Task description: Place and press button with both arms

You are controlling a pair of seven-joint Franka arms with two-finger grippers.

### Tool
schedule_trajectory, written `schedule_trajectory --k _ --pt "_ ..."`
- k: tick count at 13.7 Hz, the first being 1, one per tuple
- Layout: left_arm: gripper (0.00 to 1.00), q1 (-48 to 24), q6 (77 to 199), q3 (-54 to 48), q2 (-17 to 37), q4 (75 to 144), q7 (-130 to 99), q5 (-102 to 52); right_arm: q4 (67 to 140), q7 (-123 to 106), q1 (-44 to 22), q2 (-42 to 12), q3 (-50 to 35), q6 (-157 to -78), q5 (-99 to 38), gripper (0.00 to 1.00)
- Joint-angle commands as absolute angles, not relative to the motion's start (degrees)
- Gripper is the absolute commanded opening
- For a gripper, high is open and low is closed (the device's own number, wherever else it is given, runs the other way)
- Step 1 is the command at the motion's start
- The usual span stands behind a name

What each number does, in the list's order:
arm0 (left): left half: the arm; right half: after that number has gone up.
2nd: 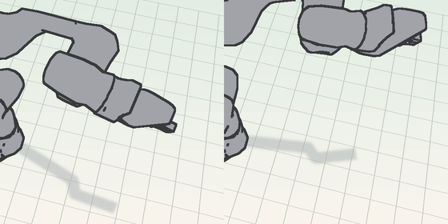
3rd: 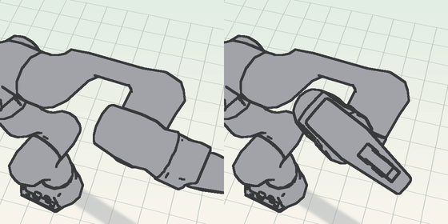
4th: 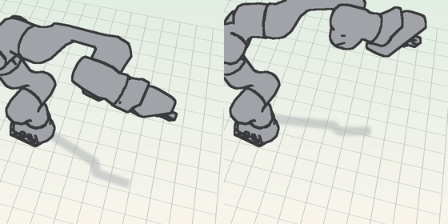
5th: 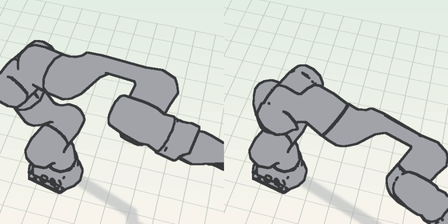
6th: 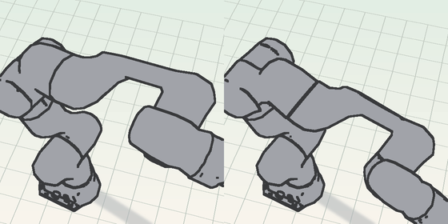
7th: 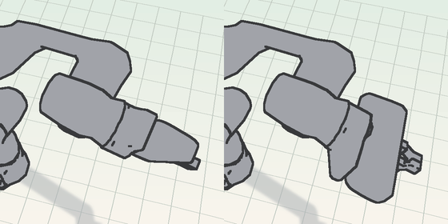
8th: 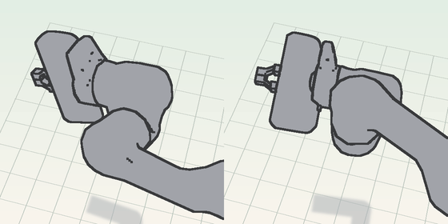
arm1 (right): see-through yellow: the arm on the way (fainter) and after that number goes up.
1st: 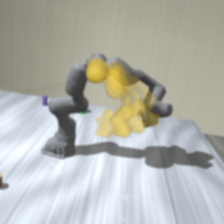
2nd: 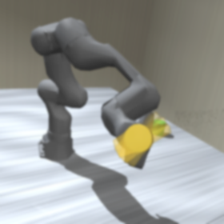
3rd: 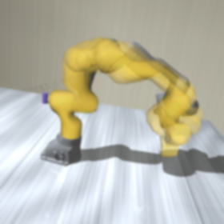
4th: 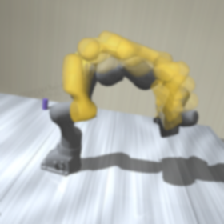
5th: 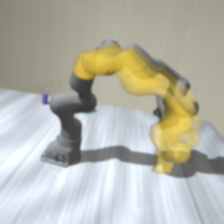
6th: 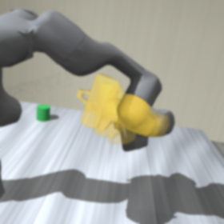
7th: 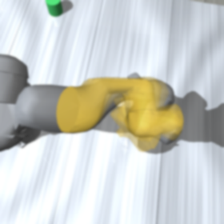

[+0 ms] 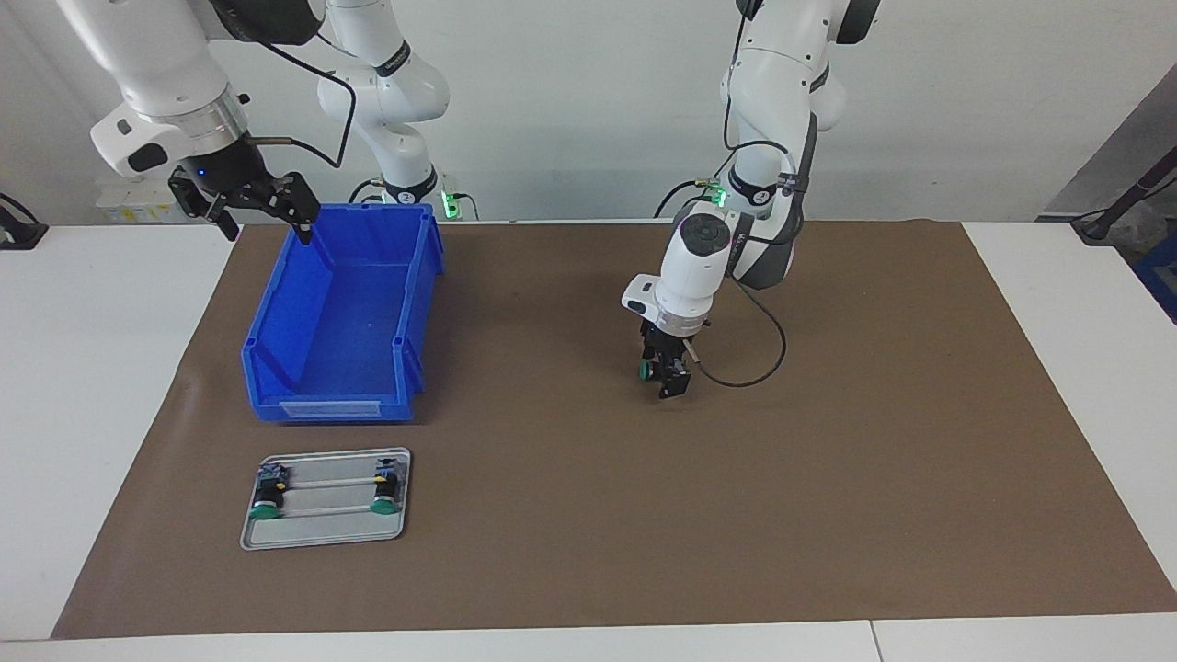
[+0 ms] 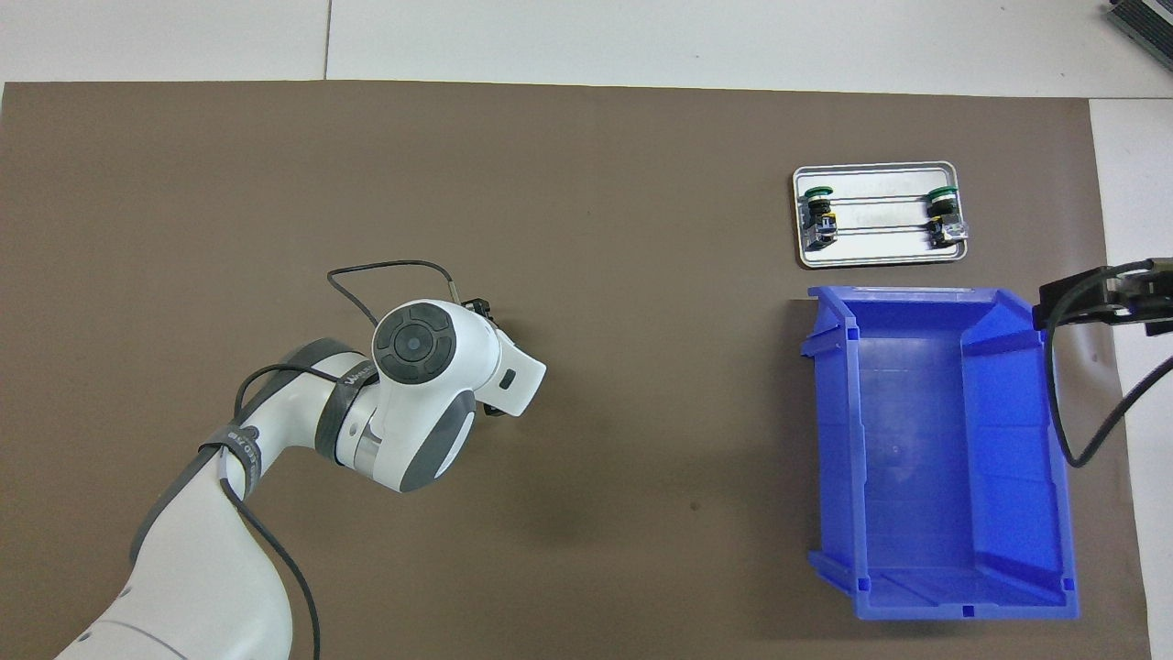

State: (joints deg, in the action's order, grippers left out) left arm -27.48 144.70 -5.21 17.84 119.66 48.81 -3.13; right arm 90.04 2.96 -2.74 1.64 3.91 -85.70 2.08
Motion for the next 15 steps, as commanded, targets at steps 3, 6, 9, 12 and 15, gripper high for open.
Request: schedule_trajectory --k 3,6,9,12,15 --pt "0.91 -29.3 147.6 -4.7 16.2 122.0 49.7 -4.9 90.7 2.6 -2.4 2.4 3.5 -85.6 2.4 1.00" --pt "0.91 -29.3 147.6 -4.7 16.1 122.1 49.7 -4.9 90.7 2.6 -2.4 2.4 3.5 -85.5 2.4 1.00" --pt "0.85 -29.3 147.1 -4.7 16.0 122.3 49.8 -4.9 90.7 2.5 -2.1 2.4 3.5 -85.5 2.4 1.00" --pt "0.72 -29.4 146.4 -4.6 15.9 122.4 49.9 -4.9 90.8 2.5 -2.1 2.4 3.5 -85.6 2.3 1.00" --pt "0.55 -29.4 146.2 -4.4 15.9 122.3 49.8 -4.8 91.0 2.5 -2.1 2.5 3.5 -85.5 2.4 1.00"
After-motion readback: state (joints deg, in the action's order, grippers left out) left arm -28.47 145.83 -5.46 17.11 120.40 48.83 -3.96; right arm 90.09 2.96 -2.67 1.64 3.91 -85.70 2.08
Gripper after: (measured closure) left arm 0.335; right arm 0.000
